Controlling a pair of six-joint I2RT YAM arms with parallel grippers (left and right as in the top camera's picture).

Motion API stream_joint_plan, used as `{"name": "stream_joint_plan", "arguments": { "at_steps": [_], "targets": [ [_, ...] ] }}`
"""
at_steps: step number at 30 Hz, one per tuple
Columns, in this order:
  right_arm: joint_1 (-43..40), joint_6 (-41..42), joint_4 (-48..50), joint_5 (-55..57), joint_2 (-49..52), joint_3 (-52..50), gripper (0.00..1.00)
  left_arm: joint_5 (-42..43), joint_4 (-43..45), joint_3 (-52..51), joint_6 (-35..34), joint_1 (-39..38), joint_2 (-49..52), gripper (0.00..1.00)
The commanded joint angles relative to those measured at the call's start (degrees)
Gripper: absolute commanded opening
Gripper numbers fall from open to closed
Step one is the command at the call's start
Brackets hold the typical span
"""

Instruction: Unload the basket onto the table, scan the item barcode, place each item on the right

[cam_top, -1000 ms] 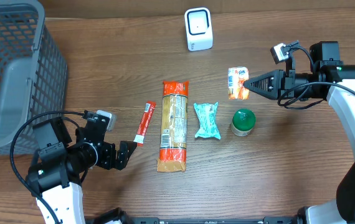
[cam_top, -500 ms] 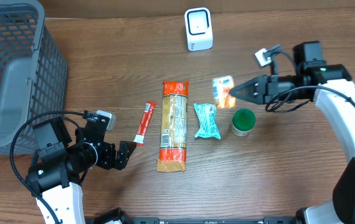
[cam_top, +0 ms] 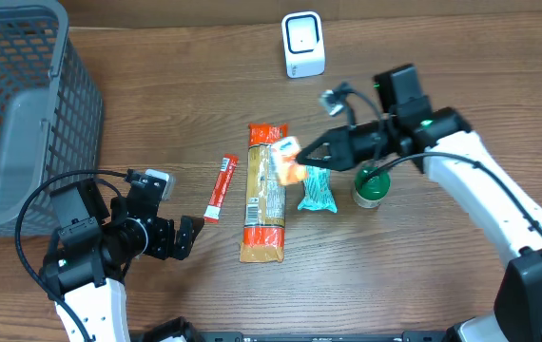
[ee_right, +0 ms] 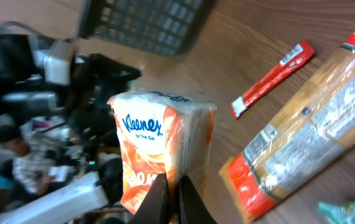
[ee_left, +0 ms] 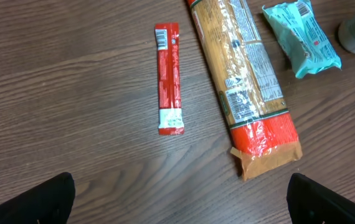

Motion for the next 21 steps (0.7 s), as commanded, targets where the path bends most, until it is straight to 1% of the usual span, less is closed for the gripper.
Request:
{"name": "stream_joint_plan", "arguments": {
  "at_steps": [1, 4, 8, 14, 18, 21],
  "targets": [
    [3.72, 11.06, 3.23, 8.98, -1.29, 1.03, 0.04, -0.37, 0.07, 0.81, 1.07, 0.46, 0.2, 1.0],
    [6.91, 13.92, 5.86, 13.51, -1.25, 1.03, 0.04, -0.37, 0.04, 0.81, 1.07, 0.46, 0.2, 0.99],
    [10.19, 16.35, 9.09, 13.2, -0.02, 1.03, 0.04, -0.37, 0.07, 0.81, 1.07, 0.46, 0.2, 1.0],
    [12.13, 17.84, 14.16, 5.99, 4.7, 1.03, 0.04, -0.37, 0.07, 0.81, 1.07, 0.46, 0.2, 1.0],
    [12.13, 17.25, 15.3, 5.64, 7.23, 1.03, 0.04, -0.37, 0.07, 0.81, 1.07, 0.46, 0.2, 1.0],
    [12.13, 13.53, 15.65, 5.6, 7.39, 1.05, 0.04, -0.37, 0.04, 0.81, 1.07, 0.46, 0.2, 1.0]
  ]
}}
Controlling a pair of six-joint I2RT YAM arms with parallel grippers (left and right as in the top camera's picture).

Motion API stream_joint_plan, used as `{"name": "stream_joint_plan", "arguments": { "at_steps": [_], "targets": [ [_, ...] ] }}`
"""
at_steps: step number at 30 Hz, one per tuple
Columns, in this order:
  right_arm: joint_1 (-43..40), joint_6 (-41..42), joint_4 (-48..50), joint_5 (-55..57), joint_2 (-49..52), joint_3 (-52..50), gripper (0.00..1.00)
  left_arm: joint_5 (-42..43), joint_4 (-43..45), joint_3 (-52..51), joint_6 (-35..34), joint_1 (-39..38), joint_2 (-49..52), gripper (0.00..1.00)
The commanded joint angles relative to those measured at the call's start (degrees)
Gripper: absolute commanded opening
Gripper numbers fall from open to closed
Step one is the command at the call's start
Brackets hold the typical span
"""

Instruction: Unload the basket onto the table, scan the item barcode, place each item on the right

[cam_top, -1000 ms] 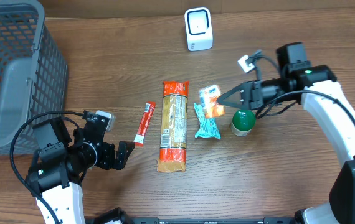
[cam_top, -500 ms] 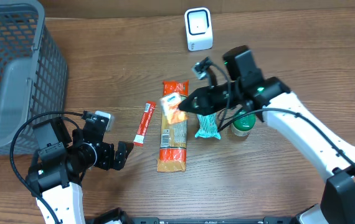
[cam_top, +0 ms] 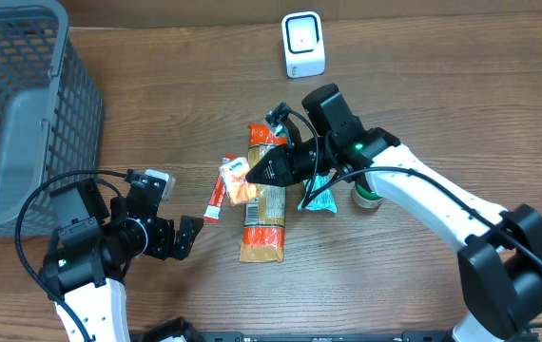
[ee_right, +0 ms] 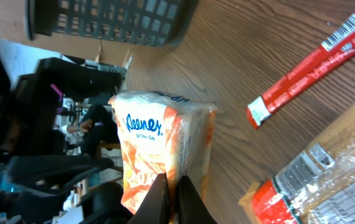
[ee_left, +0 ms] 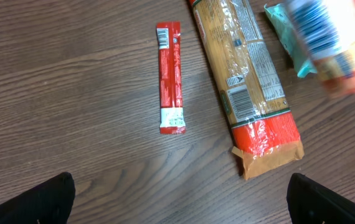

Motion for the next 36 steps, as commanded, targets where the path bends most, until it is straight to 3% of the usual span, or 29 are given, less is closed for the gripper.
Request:
{"name": "stream_joint_plan", "arguments": {
  "at_steps": [1, 26, 36],
  "targets": [
    [-0.09, -2.58, 1.36, -1.62, -0.31, 1.05, 0.04, -0.13, 0.07, 0.81, 1.07, 0.46, 0.2, 1.0],
    [-0.52, -2.82, 1.86, -2.47, -0.31, 1.03, 0.04, -0.11, 0.04, 0.81, 1.07, 0.46, 0.2, 1.0],
    [-8.66, -2.99, 1.81, -10.75, -1.44, 2.23, 0.04, -0.13, 0.04, 0.81, 1.07, 0.46, 0.2, 1.0]
  ]
}}
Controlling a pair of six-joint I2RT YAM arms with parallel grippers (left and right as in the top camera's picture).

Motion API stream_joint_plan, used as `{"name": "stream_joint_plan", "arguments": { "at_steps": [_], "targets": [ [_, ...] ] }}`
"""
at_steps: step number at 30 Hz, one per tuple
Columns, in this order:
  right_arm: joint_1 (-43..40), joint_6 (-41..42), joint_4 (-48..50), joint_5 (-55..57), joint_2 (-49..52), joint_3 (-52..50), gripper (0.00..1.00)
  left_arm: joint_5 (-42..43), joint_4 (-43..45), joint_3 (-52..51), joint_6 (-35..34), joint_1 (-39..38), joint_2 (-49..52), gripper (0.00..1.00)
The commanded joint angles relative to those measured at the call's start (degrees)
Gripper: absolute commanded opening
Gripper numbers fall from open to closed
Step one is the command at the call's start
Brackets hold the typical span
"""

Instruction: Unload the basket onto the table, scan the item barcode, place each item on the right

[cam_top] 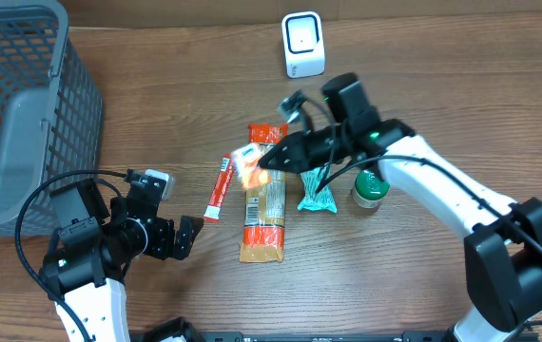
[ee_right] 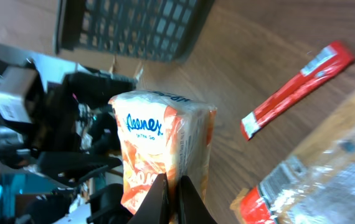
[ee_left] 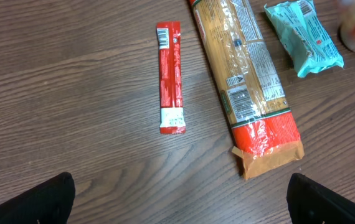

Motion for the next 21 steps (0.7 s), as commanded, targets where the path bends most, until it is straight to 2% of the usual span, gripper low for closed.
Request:
{"name": "stream_joint_plan", "arguments": {
  "at_steps": [1, 4, 8, 10, 15, 21],
  "targets": [
    [-2.51, -0.9, 0.48, -5.11, -2.27, 2.36, 0.04, -0.11, 0.04, 0.81, 1.07, 0.46, 0.2, 1.0],
    [-4.09, -4.04, 2.1, -10.56, -3.93, 2.36, 0.04, -0.11, 0.04, 0.81, 1.07, 0.46, 0.2, 1.0],
    [-6.84, -6.64, 5.33, -26.97, -4.68, 2.36, 0.04, -0.11, 0.04, 0.81, 1.07, 0.48, 0.2, 1.0],
    [-8.61, -6.62, 5.14, -31.1, -4.66, 2.32, 0.04, -0.11, 0.04, 0.81, 1.07, 0.46, 0.2, 1.0],
    [-11.98, -6.29, 2.29, -31.04, -4.68, 2.32, 0.04, -0.11, 0.07, 0.81, 1.07, 0.46, 0.2, 0.99],
    [-12.2, -6.47, 2.32, -31.04, -4.94, 2.32, 0.04, -0.11, 0.07, 0.81, 1.07, 0.46, 0.2, 1.0]
  ]
}}
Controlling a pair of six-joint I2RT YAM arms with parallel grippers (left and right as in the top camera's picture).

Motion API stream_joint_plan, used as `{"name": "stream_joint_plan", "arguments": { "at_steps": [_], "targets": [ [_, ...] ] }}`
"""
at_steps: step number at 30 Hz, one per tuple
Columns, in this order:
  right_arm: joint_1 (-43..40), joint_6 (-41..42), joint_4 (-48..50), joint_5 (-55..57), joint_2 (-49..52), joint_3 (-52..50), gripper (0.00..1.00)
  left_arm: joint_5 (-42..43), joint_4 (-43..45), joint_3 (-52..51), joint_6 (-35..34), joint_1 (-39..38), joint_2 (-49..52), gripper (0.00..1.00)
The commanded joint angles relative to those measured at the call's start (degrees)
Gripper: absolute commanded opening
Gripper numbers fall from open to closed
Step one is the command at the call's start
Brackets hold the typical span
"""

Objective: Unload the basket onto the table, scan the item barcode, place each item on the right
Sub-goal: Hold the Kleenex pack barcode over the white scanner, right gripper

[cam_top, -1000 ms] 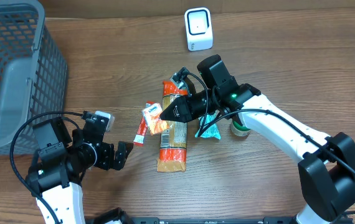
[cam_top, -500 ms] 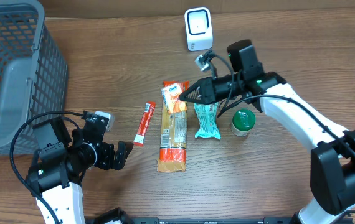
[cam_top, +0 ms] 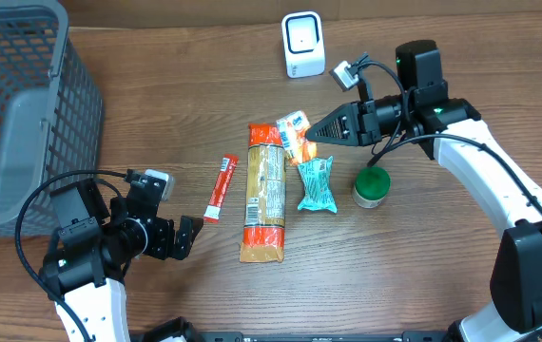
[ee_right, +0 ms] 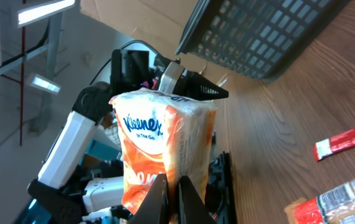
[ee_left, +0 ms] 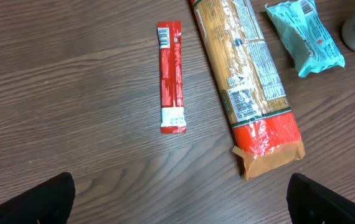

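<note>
My right gripper (cam_top: 315, 133) is shut on an orange and white Kleenex tissue pack (cam_top: 294, 133), held in the air over the table's middle, just below the white barcode scanner (cam_top: 302, 44) at the back. In the right wrist view the pack (ee_right: 165, 146) stands upright, pinched at its lower edge by my right gripper (ee_right: 172, 199). My left gripper (cam_top: 187, 235) is open near the front left, low over bare wood (ee_left: 177, 193), with nothing between its fingers.
On the table lie a red stick packet (cam_top: 220, 187), a long spaghetti pack (cam_top: 264, 190), a teal pouch (cam_top: 317, 182) and a green-lidded jar (cam_top: 370, 186). A grey wire basket (cam_top: 19, 104) fills the back left corner.
My right gripper has moved up and to the right with the tissue pack, from over the spaghetti pack to nearer the scanner. The left arm has not moved.
My right gripper held the tissue pack above the teal pouch. Then it was further left, over the spaghetti pack beside the red stick, and stayed near there. Now the pack is back right and closer to the scanner. The left arm stayed still throughout.
</note>
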Motion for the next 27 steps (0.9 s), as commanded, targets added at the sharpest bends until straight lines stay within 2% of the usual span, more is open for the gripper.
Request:
{"name": "stream_joint_plan", "arguments": {
  "at_steps": [1, 4, 6, 10, 12, 17, 22, 27],
  "targets": [
    [0.37, -0.87, 0.15, -2.21, -1.57, 1.51, 0.04, 0.07, 0.04, 0.81, 1.07, 0.46, 0.2, 0.99],
    [0.39, -1.03, -0.15, -0.63, -1.57, 1.46, 0.04, 0.07, 0.04, 0.81, 1.07, 0.46, 0.2, 1.0],
    [0.39, -1.03, -2.84, 5.99, -1.57, 1.46, 0.04, 0.07, 0.04, 0.81, 1.07, 0.46, 0.2, 1.0],
    [0.39, 1.79, -13.84, 38.49, -1.55, 1.46, 0.04, 0.07, 0.04, 0.81, 1.07, 0.46, 0.2, 1.0],
    [0.39, 4.83, -17.46, 50.12, -1.57, 1.46, 0.04, 0.07, 0.04, 0.81, 1.07, 0.46, 0.2, 1.0],
    [0.26, 3.74, -22.75, 54.99, -1.55, 5.44, 0.03, 0.07, 0.07, 0.81, 1.07, 0.48, 0.2, 0.99],
    [0.44, 3.56, -42.73, 68.96, 0.02, 25.59, 0.03, 0.07, 0.04, 0.81, 1.07, 0.46, 0.28, 1.0],
    [1.01, 1.84, -61.86, 81.44, 6.34, 53.62, 0.03, 0.07, 0.07, 0.81, 1.07, 0.46, 1.46, 1.0]
  ]
}}
